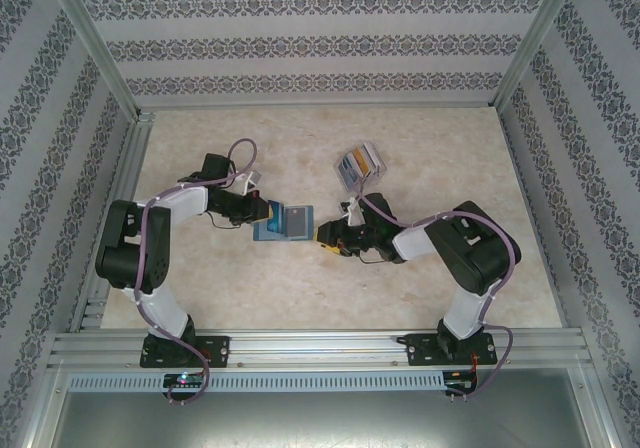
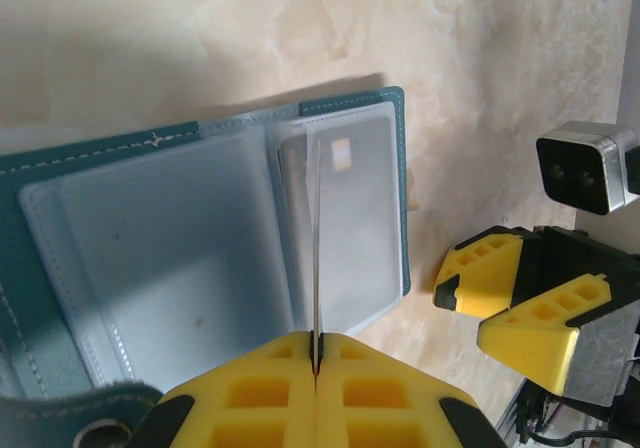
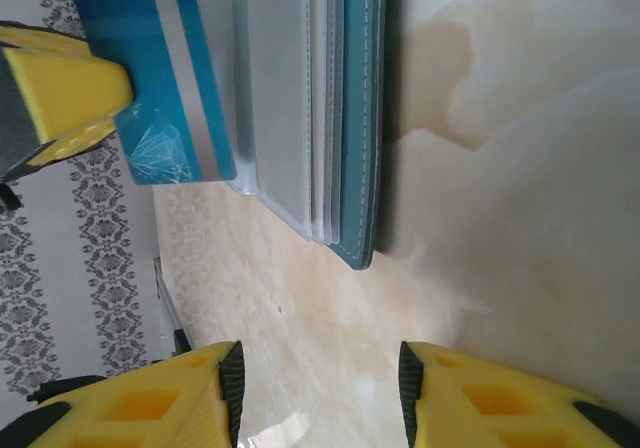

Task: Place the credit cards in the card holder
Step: Insert the credit card into the card slot.

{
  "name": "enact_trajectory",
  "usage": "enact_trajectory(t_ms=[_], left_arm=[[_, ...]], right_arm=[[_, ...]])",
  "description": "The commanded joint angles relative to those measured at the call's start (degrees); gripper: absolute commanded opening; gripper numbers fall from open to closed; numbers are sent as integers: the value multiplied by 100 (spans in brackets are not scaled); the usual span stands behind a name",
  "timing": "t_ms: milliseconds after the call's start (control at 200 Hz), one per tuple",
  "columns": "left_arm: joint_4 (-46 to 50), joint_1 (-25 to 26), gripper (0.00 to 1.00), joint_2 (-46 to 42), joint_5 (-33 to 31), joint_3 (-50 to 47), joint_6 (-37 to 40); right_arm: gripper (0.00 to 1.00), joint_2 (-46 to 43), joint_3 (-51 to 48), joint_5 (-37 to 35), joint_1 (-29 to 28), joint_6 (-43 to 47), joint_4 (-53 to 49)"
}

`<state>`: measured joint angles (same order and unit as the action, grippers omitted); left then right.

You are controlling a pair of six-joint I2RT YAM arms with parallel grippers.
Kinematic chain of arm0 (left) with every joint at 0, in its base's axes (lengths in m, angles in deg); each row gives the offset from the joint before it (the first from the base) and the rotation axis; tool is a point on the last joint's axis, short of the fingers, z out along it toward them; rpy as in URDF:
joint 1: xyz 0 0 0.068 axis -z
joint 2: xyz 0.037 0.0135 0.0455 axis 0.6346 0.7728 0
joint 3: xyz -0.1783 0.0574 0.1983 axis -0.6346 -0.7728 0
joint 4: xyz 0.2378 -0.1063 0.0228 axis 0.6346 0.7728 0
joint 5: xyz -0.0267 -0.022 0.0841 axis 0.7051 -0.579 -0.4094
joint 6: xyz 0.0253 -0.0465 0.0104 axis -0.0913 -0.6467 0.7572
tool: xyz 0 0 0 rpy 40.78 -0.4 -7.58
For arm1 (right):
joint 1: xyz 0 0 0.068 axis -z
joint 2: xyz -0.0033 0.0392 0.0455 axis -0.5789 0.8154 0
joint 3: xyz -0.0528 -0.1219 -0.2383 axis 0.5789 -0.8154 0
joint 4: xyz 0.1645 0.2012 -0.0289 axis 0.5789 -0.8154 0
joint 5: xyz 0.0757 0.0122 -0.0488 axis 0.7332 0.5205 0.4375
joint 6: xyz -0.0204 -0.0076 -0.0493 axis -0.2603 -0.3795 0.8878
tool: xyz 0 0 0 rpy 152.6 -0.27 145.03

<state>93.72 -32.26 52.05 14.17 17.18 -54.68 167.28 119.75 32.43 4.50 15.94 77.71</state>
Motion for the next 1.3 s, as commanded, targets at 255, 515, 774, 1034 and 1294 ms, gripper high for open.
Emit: enact_trajectory(t_ms=[255, 515, 774, 1034, 1294], left_arm=[[-177, -47, 0, 300, 284, 165, 26], [-300, -46, 0, 428, 351, 124, -30], [-417, -47, 0, 542, 442, 111, -90], [-531, -52, 0, 600, 440, 22, -151], [-583, -32, 0, 677, 449, 2, -173]], right_arm=[[47, 374, 202, -22, 99, 185, -25], [47, 481, 228, 1, 141, 182, -34], [48, 520, 255, 19, 152, 182, -47], [47, 619, 280, 13, 172, 156, -52], [47, 725, 325, -42, 170, 103, -51]])
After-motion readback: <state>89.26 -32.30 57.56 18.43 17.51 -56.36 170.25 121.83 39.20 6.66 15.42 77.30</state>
